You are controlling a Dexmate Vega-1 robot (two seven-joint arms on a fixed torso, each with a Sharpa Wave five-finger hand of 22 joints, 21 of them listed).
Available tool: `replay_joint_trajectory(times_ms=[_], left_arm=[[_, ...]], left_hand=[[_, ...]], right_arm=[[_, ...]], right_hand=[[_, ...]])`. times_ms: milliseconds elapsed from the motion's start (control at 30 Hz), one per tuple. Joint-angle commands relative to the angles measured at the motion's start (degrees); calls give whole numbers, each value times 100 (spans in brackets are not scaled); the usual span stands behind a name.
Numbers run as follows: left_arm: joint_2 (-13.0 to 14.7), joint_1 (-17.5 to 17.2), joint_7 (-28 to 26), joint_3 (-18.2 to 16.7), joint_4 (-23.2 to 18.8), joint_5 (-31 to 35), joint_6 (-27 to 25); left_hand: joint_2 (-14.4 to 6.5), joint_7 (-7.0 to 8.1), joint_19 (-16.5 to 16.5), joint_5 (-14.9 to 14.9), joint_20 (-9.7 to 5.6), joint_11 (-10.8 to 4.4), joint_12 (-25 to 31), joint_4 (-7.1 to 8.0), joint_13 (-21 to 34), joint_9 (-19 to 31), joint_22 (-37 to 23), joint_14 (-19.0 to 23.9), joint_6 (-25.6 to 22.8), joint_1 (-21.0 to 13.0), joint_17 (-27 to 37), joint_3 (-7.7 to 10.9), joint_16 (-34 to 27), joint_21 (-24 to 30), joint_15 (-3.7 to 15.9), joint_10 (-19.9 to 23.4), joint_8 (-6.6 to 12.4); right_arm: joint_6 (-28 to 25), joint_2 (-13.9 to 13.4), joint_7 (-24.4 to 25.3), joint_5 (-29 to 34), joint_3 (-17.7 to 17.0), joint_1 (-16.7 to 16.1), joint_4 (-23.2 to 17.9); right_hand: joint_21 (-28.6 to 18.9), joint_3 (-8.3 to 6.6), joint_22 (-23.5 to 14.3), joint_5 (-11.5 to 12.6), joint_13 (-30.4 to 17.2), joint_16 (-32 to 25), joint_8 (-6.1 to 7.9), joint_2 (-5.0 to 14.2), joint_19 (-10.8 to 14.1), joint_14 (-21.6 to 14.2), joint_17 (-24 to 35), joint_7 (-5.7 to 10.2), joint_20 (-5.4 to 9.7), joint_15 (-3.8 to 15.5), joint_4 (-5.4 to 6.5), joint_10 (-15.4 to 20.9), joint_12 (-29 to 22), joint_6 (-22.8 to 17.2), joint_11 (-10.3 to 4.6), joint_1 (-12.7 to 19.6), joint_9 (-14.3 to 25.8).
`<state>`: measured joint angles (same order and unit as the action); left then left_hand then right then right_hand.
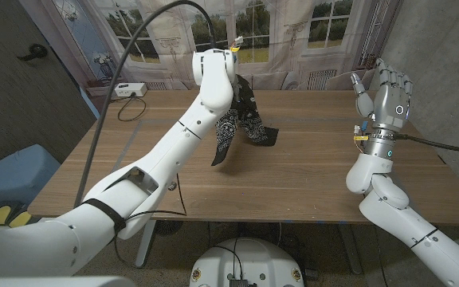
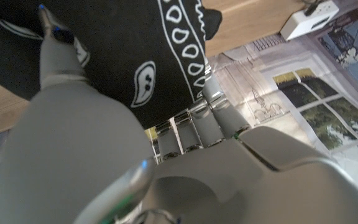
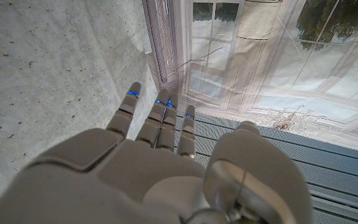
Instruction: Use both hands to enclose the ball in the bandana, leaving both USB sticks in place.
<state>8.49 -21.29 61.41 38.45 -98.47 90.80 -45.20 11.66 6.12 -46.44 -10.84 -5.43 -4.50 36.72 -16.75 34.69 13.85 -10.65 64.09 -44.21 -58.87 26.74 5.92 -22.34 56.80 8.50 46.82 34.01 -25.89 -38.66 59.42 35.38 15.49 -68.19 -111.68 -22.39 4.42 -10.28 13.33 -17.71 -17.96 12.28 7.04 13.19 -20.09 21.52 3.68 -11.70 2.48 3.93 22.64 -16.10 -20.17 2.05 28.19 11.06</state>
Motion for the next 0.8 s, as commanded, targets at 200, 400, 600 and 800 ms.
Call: replay_joint_trajectory(times_ms=[200, 400, 600, 800], left_arm=[[-219, 1203, -745, 1052, 2217, -1506, -1057], [-360, 1450, -1793, 1433, 2997, -2564, -1242], [-508, 1572, -2957, 1798, 3644, -3637, -1209], [-536, 1532, -4144, 2120, 3914, -4466, -1086]], left_hand=[[-1703, -549, 42, -71, -200, -414, -16, 733, 63, 288, -2, 407, -804, -1547, 32, 1384, 42, 64, 499, 497, 50], [-1695, -558, 66, -77, -187, -414, -29, 737, 87, 293, 3, 408, -807, -1536, 41, 1409, 66, 83, 497, 485, 37], [-1690, -551, 87, -78, -168, -438, -43, 746, 113, 283, 7, 393, -828, -1517, 50, 1436, 104, 109, 495, 481, 22], [-1667, -515, 202, -71, -78, -441, -54, 741, 135, 268, 12, 372, -864, -1509, 56, 1466, 147, 105, 496, 505, 9]], right_arm=[[73, -67, -40, 1, 54, 75, 77], [51, -62, -38, -9, 58, 74, 82], [31, -63, -30, -8, 63, 61, 83], [17, -62, -28, -18, 64, 59, 87]], right_hand=[[21, 53, -10, 41, -25, 19, 3, -59, 75, -107, 8, -5, 6, 190, -4, 93, 10, -81, 2, -22, 21], [33, 60, -11, 53, -29, 24, 5, -63, 83, -103, 7, -17, 18, 190, -1, 108, 10, -93, -4, -36, 22], [46, 64, -12, 67, -33, 25, 3, -67, 89, -110, 6, -12, 18, 194, -2, 114, 14, -96, 9, -41, 22], [58, 67, -12, 80, -37, 26, 1, -70, 96, -115, 4, -11, 18, 192, -4, 118, 17, -98, 1, -45, 23]])
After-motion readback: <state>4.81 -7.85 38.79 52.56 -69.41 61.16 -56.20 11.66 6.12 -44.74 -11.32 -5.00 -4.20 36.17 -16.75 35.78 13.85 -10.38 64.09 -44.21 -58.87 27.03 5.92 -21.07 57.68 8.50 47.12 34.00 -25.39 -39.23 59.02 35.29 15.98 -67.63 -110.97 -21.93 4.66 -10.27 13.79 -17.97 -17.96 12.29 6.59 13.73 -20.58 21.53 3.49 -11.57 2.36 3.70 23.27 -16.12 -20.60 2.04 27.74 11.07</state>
